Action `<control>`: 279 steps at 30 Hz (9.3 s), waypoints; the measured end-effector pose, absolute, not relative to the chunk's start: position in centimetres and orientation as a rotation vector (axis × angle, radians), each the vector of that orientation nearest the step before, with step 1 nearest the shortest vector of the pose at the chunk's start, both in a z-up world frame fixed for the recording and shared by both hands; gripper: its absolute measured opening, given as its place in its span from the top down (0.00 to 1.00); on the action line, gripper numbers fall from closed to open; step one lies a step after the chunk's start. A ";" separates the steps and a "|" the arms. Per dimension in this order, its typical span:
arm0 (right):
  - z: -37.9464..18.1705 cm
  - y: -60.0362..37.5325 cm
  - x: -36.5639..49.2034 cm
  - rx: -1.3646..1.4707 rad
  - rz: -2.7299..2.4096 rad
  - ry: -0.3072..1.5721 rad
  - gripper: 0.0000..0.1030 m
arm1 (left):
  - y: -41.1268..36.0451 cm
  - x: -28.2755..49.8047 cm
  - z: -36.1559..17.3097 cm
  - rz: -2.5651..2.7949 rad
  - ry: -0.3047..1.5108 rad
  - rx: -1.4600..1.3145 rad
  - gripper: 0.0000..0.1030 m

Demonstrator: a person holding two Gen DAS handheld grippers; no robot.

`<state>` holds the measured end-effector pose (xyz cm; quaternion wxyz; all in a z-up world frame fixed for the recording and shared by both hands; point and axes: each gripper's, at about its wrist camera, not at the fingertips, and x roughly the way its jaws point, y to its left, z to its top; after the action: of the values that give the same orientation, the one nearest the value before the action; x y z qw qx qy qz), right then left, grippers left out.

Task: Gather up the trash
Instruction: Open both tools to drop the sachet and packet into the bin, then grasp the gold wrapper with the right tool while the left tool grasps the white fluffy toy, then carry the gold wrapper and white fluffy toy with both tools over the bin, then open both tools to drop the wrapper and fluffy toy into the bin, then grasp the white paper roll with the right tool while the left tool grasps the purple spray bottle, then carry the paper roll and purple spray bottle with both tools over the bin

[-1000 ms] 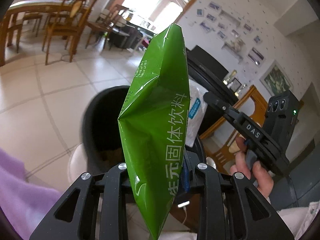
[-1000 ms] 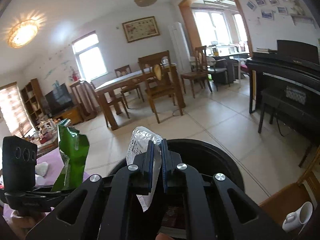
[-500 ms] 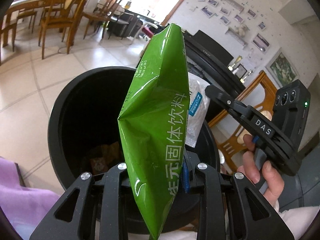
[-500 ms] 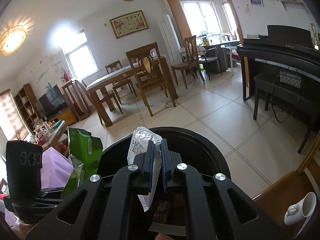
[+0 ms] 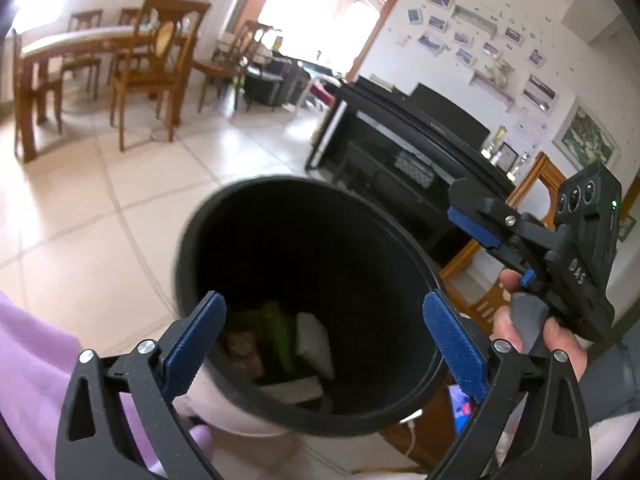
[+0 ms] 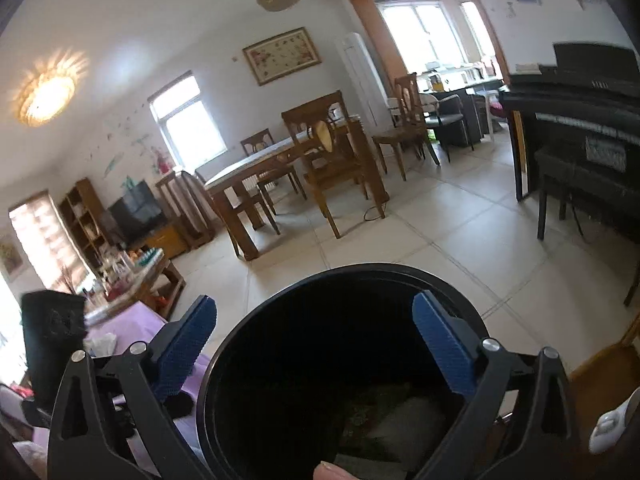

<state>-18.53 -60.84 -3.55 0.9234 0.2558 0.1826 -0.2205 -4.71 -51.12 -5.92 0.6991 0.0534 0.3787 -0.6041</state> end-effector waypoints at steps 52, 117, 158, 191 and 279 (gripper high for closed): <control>-8.2 -17.1 2.1 -0.179 0.510 0.977 0.50 | 2.0 10.9 -5.4 -0.444 0.862 -0.157 0.62; -5.9 -60.6 -16.6 0.651 -0.401 0.352 0.65 | -52.4 -5.9 -6.5 -1.332 0.730 0.146 0.62; -4.8 -57.1 -14.8 0.589 -0.293 0.447 0.05 | -40.1 -5.6 -3.6 -1.161 0.610 0.130 0.05; -6.2 -28.2 8.6 -0.054 0.218 0.840 0.14 | 0.5 6.1 -5.5 -0.586 0.874 0.203 0.34; -7.9 -62.9 -16.5 0.673 -0.388 0.422 0.41 | -55.8 -6.8 -9.0 -1.368 0.748 0.256 0.69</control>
<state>-16.49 -62.95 -7.89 0.9039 0.3258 0.2040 -0.1876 -6.76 -55.85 -8.98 0.7039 0.1153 0.3361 -0.6150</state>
